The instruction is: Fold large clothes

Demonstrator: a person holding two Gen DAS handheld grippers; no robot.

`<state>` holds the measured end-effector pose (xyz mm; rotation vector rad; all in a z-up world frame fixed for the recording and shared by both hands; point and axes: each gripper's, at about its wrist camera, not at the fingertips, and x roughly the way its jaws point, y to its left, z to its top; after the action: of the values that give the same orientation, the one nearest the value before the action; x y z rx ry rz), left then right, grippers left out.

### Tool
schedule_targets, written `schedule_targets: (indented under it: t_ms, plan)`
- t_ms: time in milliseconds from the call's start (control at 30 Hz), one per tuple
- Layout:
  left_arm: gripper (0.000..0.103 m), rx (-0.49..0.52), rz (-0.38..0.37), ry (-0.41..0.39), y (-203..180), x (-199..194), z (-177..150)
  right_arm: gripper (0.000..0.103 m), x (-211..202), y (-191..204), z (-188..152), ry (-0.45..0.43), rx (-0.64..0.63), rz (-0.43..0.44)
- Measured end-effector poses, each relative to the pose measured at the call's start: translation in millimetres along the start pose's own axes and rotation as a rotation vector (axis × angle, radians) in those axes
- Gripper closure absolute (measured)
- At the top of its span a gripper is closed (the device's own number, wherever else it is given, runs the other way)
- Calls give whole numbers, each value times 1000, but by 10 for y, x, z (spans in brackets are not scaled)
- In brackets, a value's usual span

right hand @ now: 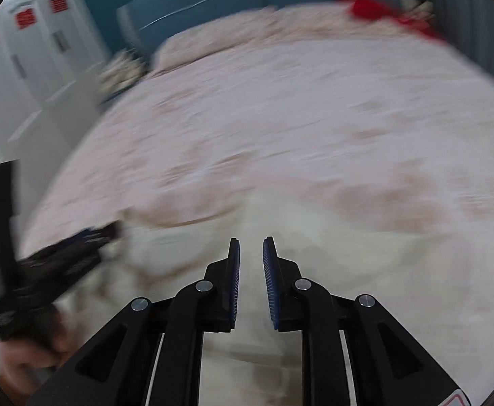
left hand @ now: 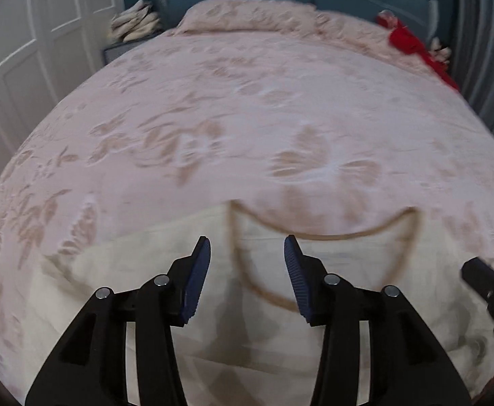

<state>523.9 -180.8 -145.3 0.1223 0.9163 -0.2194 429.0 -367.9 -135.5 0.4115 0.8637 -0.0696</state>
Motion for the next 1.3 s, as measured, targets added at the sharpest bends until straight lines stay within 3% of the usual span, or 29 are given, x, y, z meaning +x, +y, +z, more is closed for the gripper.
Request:
schedule_targets:
  t_ms: [133, 267, 500, 867, 1167, 1300]
  plan:
    - [68, 32, 16, 100, 49, 333, -30, 89, 517, 356, -31, 85, -107, -46]
    - [67, 90, 71, 61, -28, 387, -120, 103, 749, 288, -45, 98, -107, -109]
    - [65, 68, 81, 19, 4, 431, -171, 103, 774, 146, -70, 38, -77, -157]
    - [65, 71, 98, -25, -24, 477, -262, 103, 918, 365, -183, 6, -210, -329]
    - [65, 103, 142, -32, -101, 487, -273, 103, 924, 373, -192, 2, -216, -336]
    - [63, 87, 122, -23, -52, 414, -251, 103, 871, 262, -166, 15, -147, -248]
